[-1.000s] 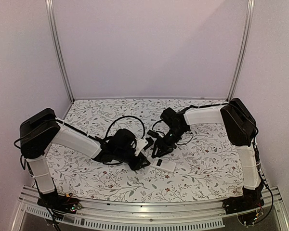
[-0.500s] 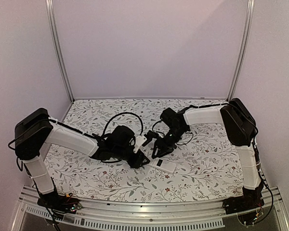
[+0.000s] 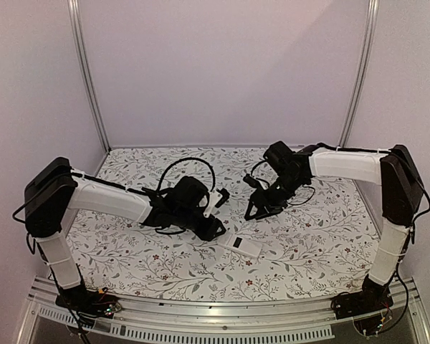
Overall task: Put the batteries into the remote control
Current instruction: Load the battery cover onto the remote control without the battery cover, then adjust the remote control at the center of the board.
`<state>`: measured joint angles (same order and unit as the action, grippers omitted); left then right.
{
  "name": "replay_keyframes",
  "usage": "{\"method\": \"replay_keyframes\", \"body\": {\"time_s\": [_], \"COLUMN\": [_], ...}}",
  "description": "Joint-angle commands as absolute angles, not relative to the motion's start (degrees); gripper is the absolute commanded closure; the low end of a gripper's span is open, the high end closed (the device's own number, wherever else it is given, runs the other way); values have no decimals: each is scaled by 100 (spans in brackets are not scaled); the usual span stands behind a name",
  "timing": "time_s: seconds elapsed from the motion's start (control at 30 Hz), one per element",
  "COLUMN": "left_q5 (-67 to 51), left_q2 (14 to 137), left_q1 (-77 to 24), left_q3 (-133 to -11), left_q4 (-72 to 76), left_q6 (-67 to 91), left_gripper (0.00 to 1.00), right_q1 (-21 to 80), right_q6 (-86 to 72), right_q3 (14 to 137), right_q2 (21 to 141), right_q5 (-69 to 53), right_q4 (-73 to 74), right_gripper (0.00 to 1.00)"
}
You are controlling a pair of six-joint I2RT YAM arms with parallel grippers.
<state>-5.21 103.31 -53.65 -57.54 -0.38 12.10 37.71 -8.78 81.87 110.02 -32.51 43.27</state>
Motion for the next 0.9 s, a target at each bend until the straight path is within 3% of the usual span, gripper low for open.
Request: {"method": "replay_keyframes", "body": {"time_s": [0.0,0.3,0.87], "left_q5": [-442,-582,-686], "left_q2": [10639,10868,11064], "left_q1": [-5287,-5265,-5265], "left_q3": [-5956,-6099,-6169], "left_q4": [-504,-571,-573], "left_q6": [1467,1539,1462], "left_gripper": [53,56,61], "right_q1": [3657,3664,3885], "right_q6": [-1399,-2044,-2416], "right_q3": [7204,5806,5608], "right_q2": [10320,9866,10382], "right_q5": [-2883,-3425,-3599], "right_q4": [4205,3284,2815], "right_gripper": [51,52,60]}}
